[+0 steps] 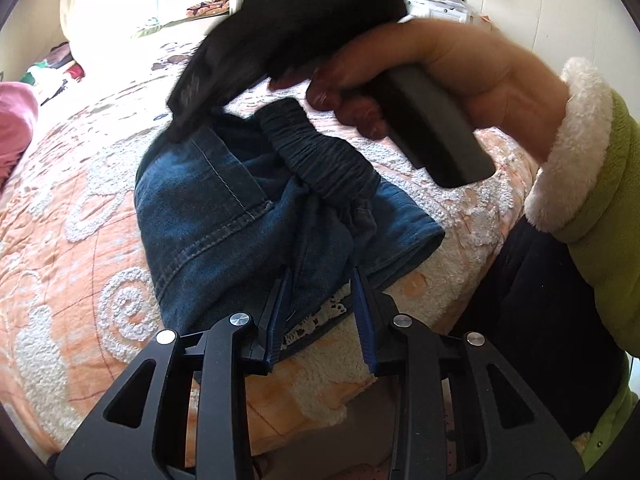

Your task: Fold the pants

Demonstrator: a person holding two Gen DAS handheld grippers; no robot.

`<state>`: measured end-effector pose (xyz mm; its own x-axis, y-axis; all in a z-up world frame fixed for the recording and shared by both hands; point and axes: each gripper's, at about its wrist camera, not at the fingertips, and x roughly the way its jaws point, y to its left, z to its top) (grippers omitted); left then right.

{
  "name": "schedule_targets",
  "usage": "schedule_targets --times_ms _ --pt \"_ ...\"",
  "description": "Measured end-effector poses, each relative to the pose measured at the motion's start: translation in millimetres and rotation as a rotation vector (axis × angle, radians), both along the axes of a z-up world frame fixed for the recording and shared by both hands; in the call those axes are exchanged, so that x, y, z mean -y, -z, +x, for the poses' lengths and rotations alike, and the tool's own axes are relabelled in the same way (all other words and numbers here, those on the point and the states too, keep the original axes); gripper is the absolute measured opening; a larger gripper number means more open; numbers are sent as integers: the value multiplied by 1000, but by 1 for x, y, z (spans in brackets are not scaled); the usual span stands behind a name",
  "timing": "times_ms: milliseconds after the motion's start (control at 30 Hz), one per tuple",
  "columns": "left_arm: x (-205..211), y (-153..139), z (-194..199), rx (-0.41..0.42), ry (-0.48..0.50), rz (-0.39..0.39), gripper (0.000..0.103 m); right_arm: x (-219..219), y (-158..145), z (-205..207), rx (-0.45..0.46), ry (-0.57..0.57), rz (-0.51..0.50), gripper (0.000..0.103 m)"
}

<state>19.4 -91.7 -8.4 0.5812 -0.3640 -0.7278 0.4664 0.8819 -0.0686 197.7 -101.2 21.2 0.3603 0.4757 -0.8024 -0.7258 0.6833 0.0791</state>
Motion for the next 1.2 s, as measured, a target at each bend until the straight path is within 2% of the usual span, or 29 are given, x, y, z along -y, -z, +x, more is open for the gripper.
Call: schedule_targets --times_ms 133,300,433,533,733,933,1100,1200 --pt "3 3 3 -6 -15 5 23 -6 25 12 -33 30 -40 8" --pt "5 3 3 -10 -16 0 23 -1 24 12 -19 59 -23 14" --pt "2 3 3 -14 -19 -8 23 16 5 11 -75 108 65 33" --pt "2 3 4 -13 -21 -7 23 32 -20 -4 -24 106 133 42" --pt "-1 3 6 -18 -27 -19 23 64 -42 -34 1 85 201 42" --pt "-9 3 7 -26 -34 -42 23 79 -28 -52 -17 59 146 42" --pt "-19 -2 6 -39 -52 -75 23 75 -3 -56 -41 36 19 45" --pt "-21 -4 7 -41 -61 -81 23 74 9 -55 -55 43 -12 45"
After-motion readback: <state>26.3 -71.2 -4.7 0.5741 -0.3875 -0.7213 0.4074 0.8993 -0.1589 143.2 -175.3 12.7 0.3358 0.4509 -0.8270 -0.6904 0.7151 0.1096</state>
